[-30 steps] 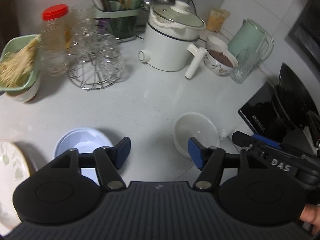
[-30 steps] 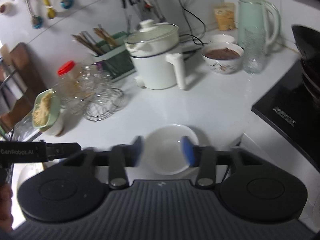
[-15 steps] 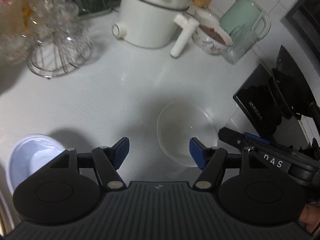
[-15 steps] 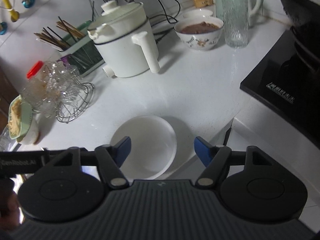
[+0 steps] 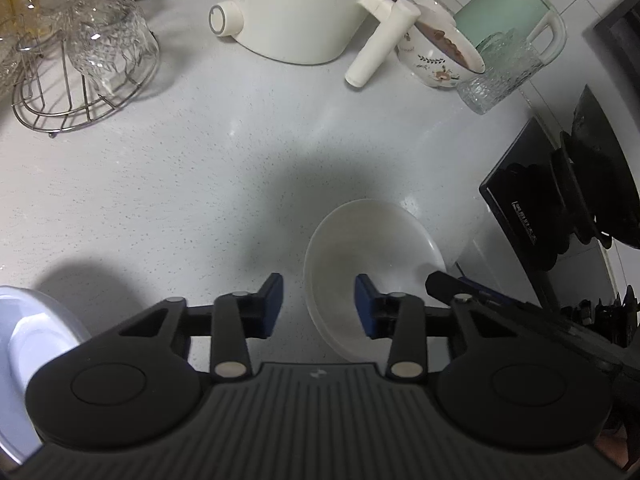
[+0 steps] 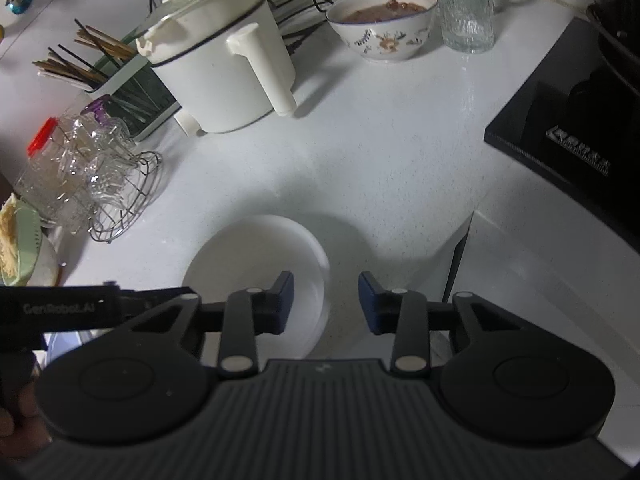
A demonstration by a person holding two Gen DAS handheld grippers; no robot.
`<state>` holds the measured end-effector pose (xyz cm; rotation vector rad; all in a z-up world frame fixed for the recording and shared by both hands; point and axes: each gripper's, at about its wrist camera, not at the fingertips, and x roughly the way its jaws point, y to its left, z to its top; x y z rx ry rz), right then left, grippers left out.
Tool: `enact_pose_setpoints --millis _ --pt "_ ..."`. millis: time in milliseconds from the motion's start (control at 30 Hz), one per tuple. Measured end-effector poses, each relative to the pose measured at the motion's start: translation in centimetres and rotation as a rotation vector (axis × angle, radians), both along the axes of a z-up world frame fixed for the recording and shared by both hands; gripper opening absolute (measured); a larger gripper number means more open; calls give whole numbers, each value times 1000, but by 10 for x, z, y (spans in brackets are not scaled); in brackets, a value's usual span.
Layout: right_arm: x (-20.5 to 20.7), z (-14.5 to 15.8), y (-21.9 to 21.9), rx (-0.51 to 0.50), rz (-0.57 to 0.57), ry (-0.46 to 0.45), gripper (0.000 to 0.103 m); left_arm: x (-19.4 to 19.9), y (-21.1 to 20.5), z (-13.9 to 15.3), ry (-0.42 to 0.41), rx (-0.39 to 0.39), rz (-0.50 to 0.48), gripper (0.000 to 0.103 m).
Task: Organize plates and bowls
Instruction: 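Move both grippers toward the white bowl by the stove, then close both grippers on the rim of the white bowl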
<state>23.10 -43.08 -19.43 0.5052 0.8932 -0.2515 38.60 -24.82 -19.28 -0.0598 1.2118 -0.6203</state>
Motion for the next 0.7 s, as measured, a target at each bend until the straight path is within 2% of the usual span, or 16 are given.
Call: enact_pose_setpoints --millis 67,167,233,300,500,700 --pt "0 -3 -1 6 -11 13 30 0 -3 -1 -3 6 -6 32" --pt "0 -6 -2 30 -13 13 22 0 -4 -2 -6 1 -11 25" --pt "-1 -6 -3 37 -9 8 20 0 -5 -3 -4 0 -17 22" --pt "-1 -8 -5 55 -14 11 16 0 -6 -3 4 -7 -21 22" --pt "-9 -6 -10 77 -34 6 16 -4 -9 0 5 -5 -42 21" --pt "-18 7 -10 91 -35 -21 16 -16 -3 18 -7 -16 -36 22"
